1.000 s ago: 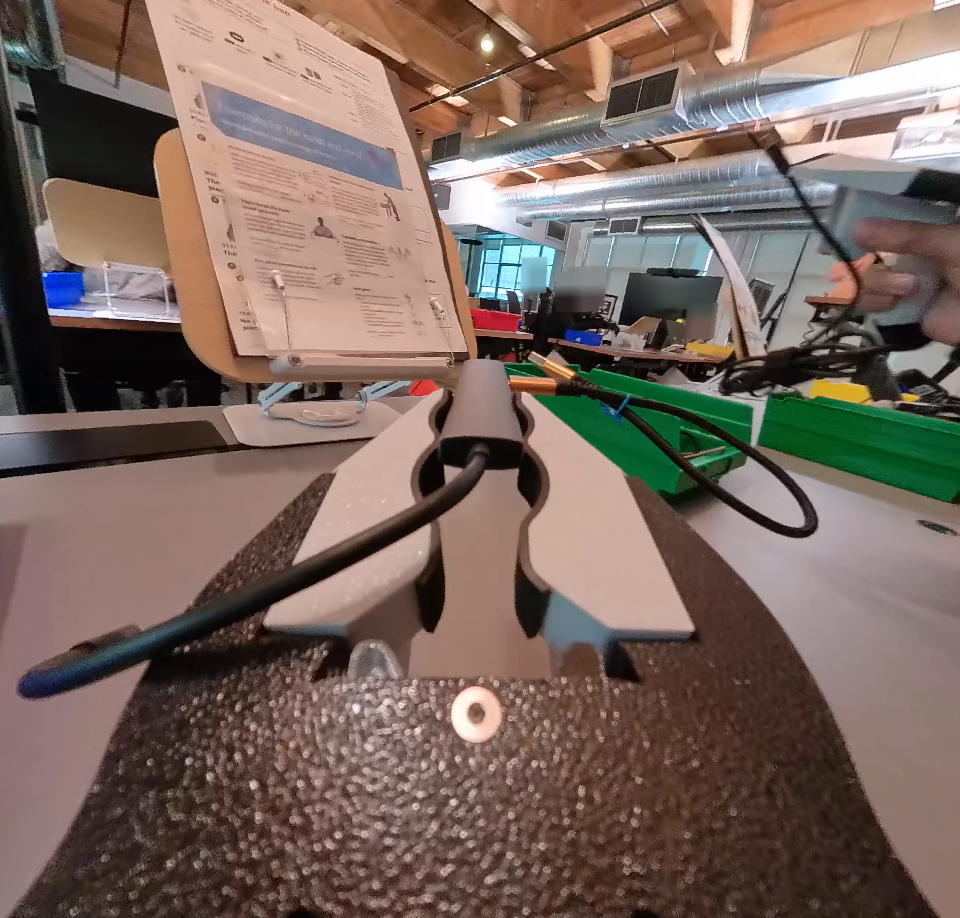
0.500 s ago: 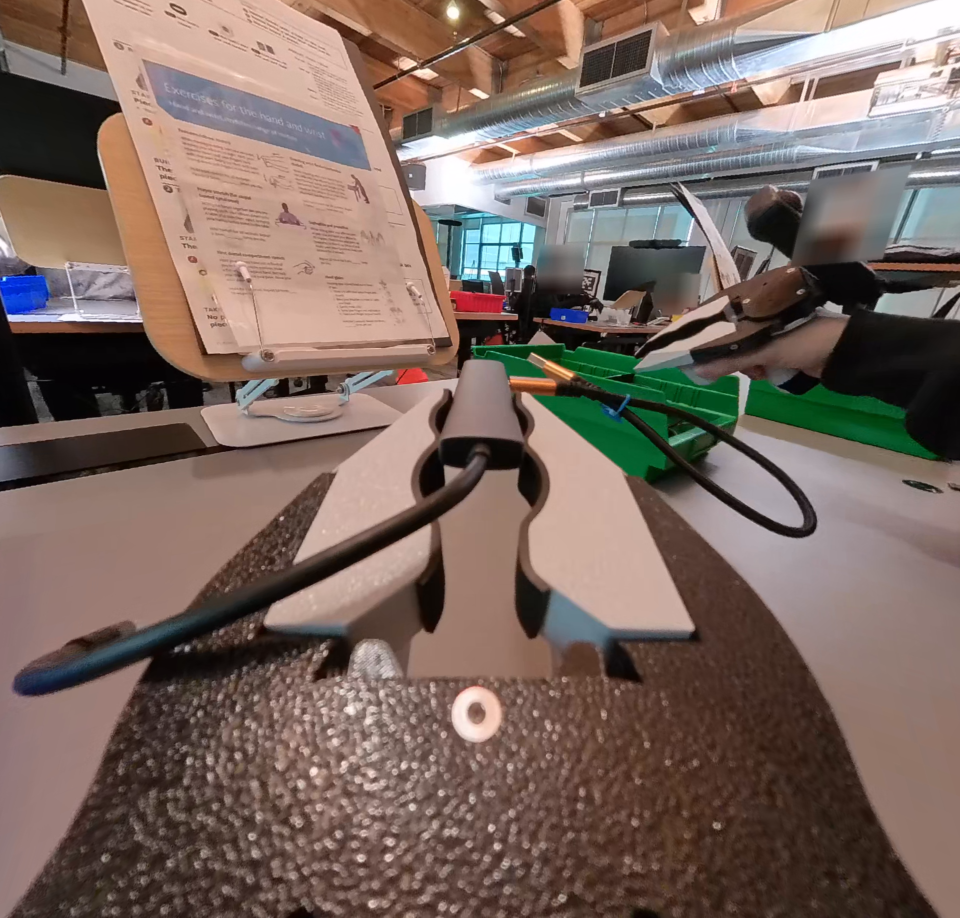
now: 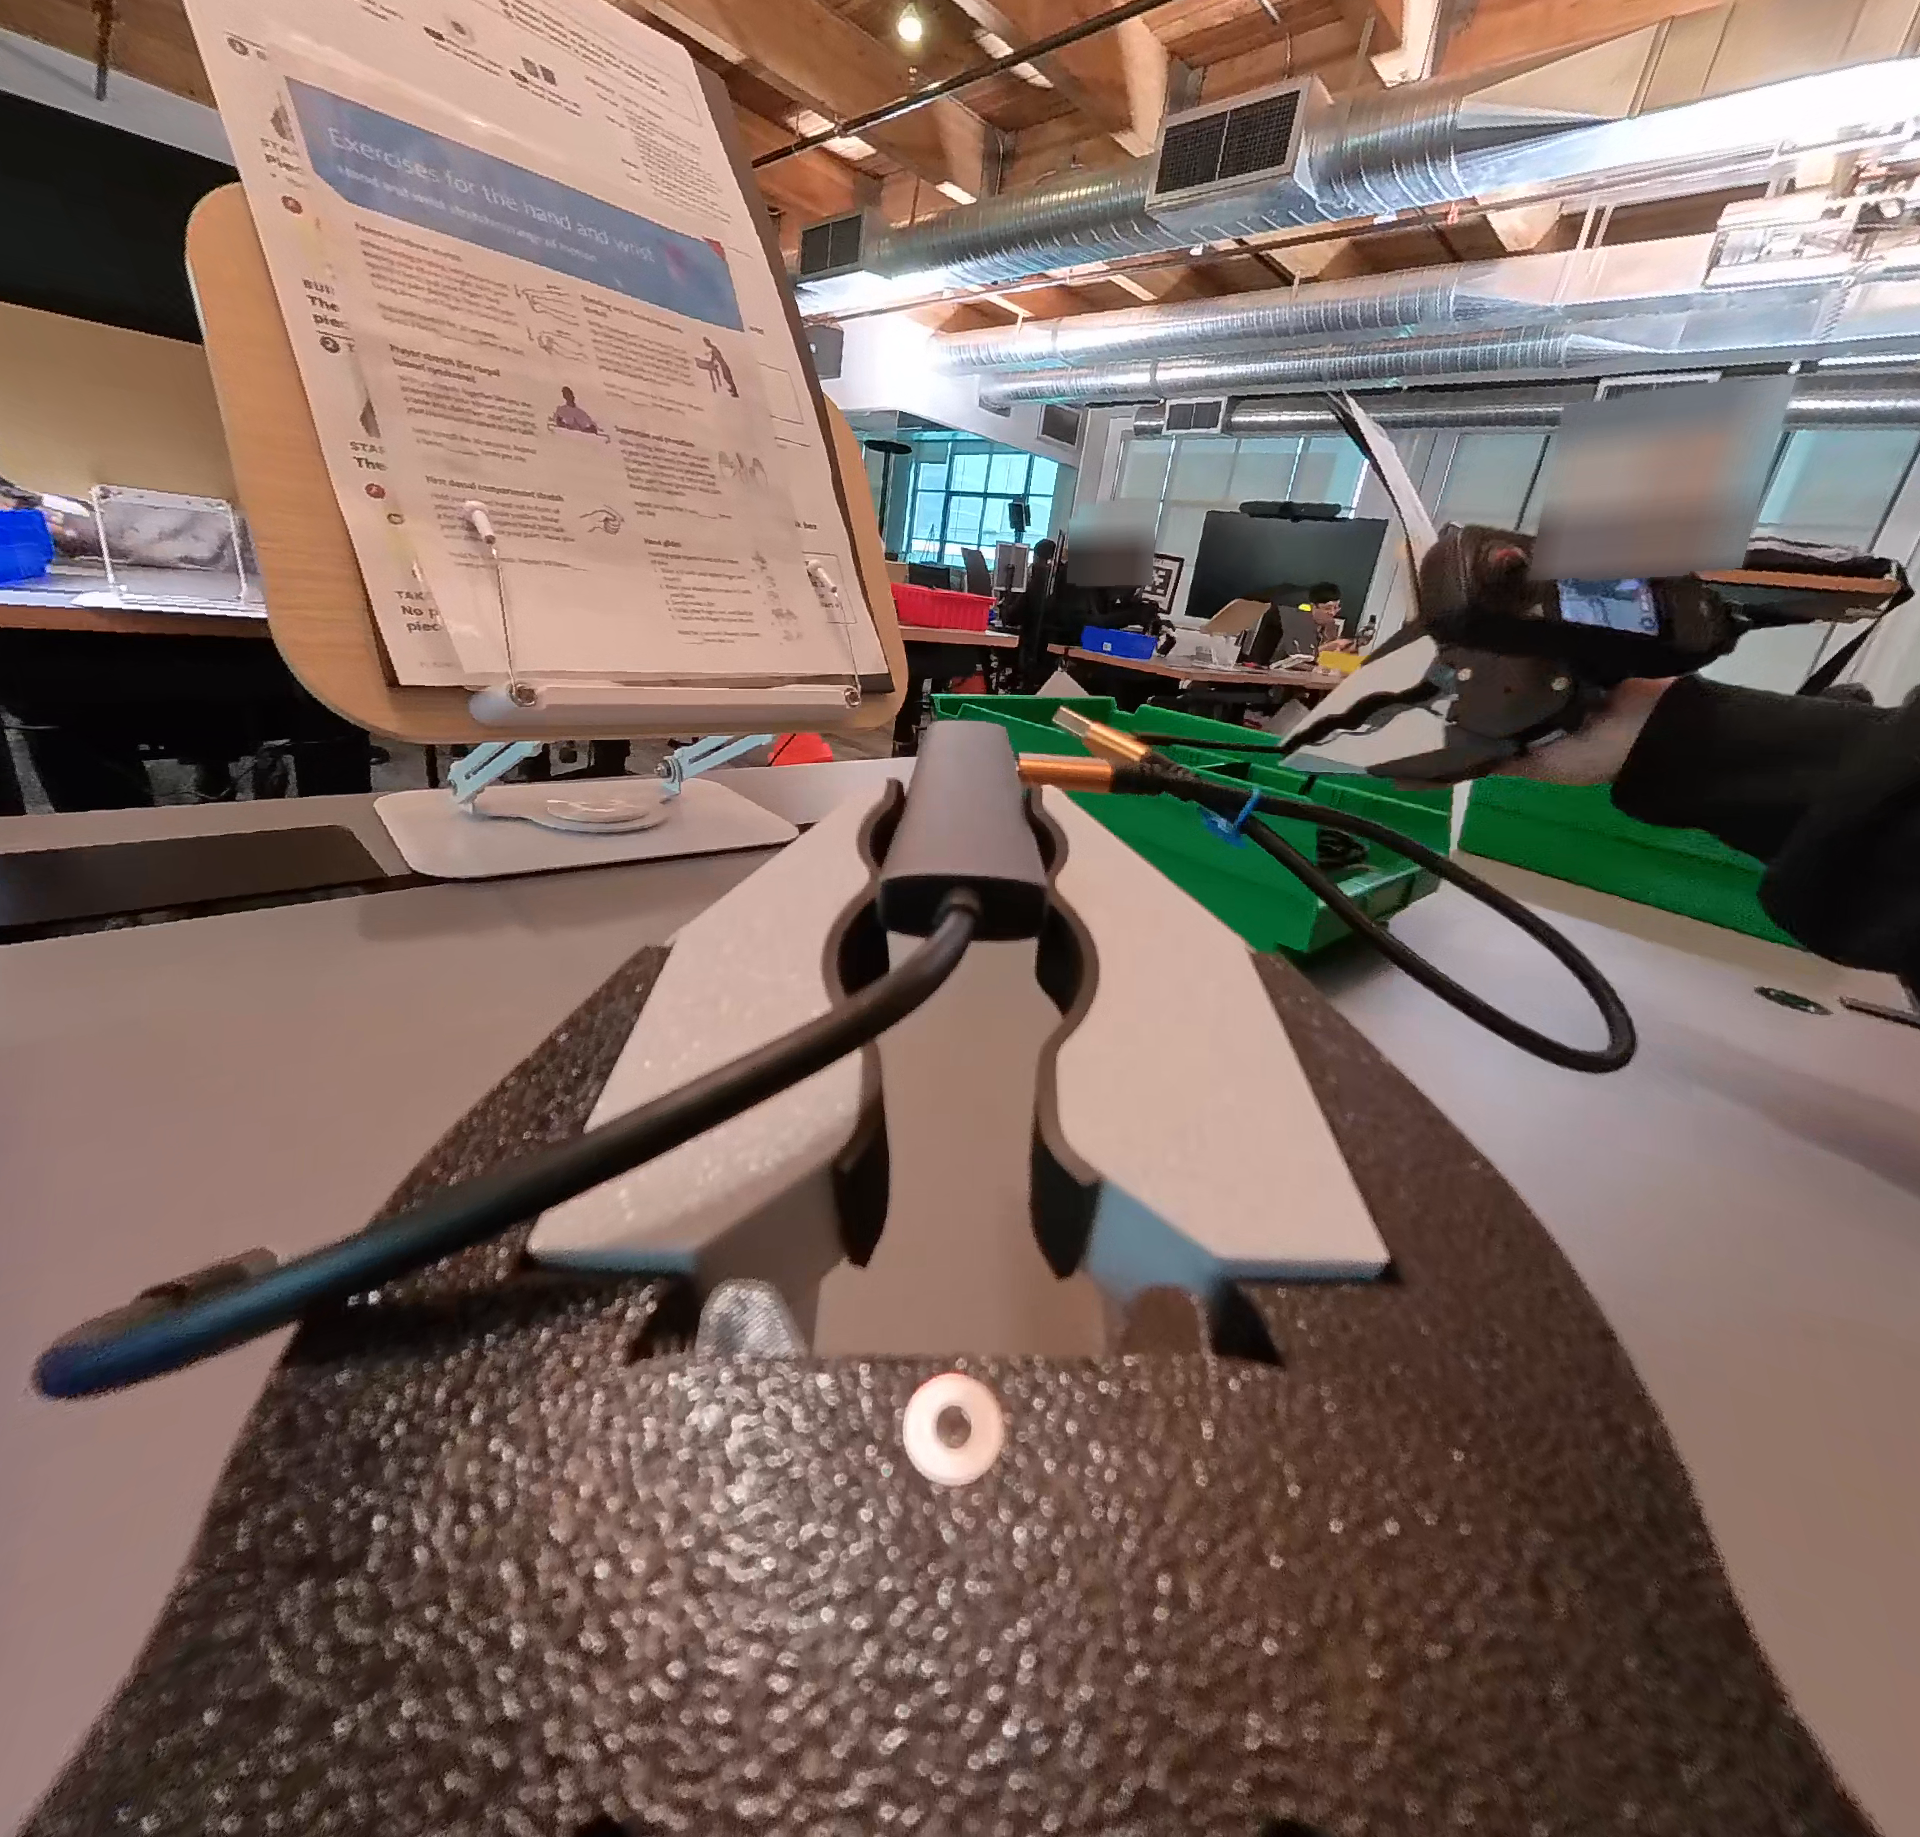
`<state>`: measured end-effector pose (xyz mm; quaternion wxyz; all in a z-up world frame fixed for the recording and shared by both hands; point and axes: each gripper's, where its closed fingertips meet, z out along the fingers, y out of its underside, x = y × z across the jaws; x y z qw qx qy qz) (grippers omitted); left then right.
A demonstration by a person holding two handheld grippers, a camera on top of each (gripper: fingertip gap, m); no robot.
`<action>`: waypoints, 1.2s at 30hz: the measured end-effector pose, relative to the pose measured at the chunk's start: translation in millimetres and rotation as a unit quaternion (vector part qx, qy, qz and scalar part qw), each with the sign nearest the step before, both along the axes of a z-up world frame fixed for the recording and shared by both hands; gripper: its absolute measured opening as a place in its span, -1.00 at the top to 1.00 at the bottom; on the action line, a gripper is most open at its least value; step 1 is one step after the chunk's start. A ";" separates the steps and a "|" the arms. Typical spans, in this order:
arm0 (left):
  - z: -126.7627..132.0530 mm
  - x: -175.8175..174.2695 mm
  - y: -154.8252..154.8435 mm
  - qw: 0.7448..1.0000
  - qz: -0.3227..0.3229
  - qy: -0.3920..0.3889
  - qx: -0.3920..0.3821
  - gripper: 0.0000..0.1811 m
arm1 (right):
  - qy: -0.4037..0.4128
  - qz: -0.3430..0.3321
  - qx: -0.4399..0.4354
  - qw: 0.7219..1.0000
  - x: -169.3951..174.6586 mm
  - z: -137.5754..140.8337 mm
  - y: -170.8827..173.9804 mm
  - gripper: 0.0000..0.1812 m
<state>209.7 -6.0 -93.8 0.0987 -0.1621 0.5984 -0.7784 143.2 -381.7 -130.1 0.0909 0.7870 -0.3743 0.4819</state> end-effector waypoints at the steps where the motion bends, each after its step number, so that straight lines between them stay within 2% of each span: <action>1: 0.2 -0.1 0.0 1.000 -0.002 0.001 -0.002 0.78 | 0.017 0.006 -0.017 1.000 -5.8 1.7 -3.4 0.97; 3: 0.0 -0.6 -0.5 1.000 -0.003 0.001 -0.001 0.77 | 0.038 0.061 -0.013 0.997 -13.2 -3.3 5.0 0.97; 6: 0.1 -1.4 -1.5 1.000 -0.006 0.002 -0.001 0.77 | 0.033 0.035 -0.023 0.999 -21.1 -11.9 -4.6 0.96; 8: -0.1 -1.9 -1.8 1.000 -0.007 0.001 0.001 0.77 | 0.043 0.054 -0.044 0.997 -20.7 -21.6 1.3 0.80; 11: -0.9 -2.9 -2.7 1.000 -0.009 0.000 0.003 0.77 | 0.004 0.049 0.060 0.997 -12.1 -27.5 19.5 0.67; 14: -1.7 -4.8 -3.8 1.000 -0.014 -0.003 0.006 0.77 | -0.123 0.038 0.181 0.975 -0.6 10.6 35.8 0.42; 16: -1.2 -7.2 -5.1 1.000 -0.020 -0.009 0.009 0.77 | -0.209 0.048 0.314 0.925 3.8 42.6 66.8 0.31; 18: 0.1 -13.2 -8.7 0.999 -0.035 -0.020 0.011 0.77 | -0.261 0.107 0.464 0.840 7.4 69.4 124.1 0.29; 19: 1.0 -17.9 -11.2 0.998 -0.046 -0.028 0.013 0.77 | -0.260 0.138 0.529 0.796 7.1 74.8 155.9 0.28; 21: 2.3 -27.7 -16.0 0.996 -0.065 -0.049 0.019 0.77 | -0.221 0.162 0.645 0.714 7.5 68.3 211.9 0.25; 23: 3.6 -37.5 -19.1 0.994 -0.083 -0.072 0.023 0.77 | -0.174 0.158 0.737 0.633 11.0 52.0 252.6 0.19; 25: 4.7 -44.7 -20.5 0.991 -0.100 -0.083 0.021 0.77 | -0.144 0.146 0.800 0.564 17.3 35.7 276.7 0.19; 28: 5.9 -51.9 -21.9 0.989 -0.120 -0.089 0.017 0.77 | -0.143 0.139 0.860 0.471 22.9 28.3 288.7 0.25; 30: 3.4 -50.6 -23.1 0.989 -0.116 -0.090 0.027 0.77 | -0.159 0.147 0.875 0.434 18.8 30.8 289.5 0.30; 31: 2.5 -49.0 -23.2 0.989 -0.109 -0.091 0.032 0.77 | -0.173 0.160 0.869 0.435 15.2 32.6 289.5 0.30; 32: 2.3 -47.1 -23.0 0.990 -0.101 -0.093 0.035 0.77 | -0.195 0.165 0.853 0.455 13.2 31.8 287.9 0.29; 33: 1.9 -44.1 -22.7 0.991 -0.089 -0.094 0.038 0.77 | -0.225 0.165 0.824 0.492 13.5 29.3 284.9 0.27; 36: -5.0 -30.5 -21.9 0.992 -0.039 -0.097 0.071 0.77 | -0.319 0.169 0.669 0.650 14.7 24.4 275.4 0.16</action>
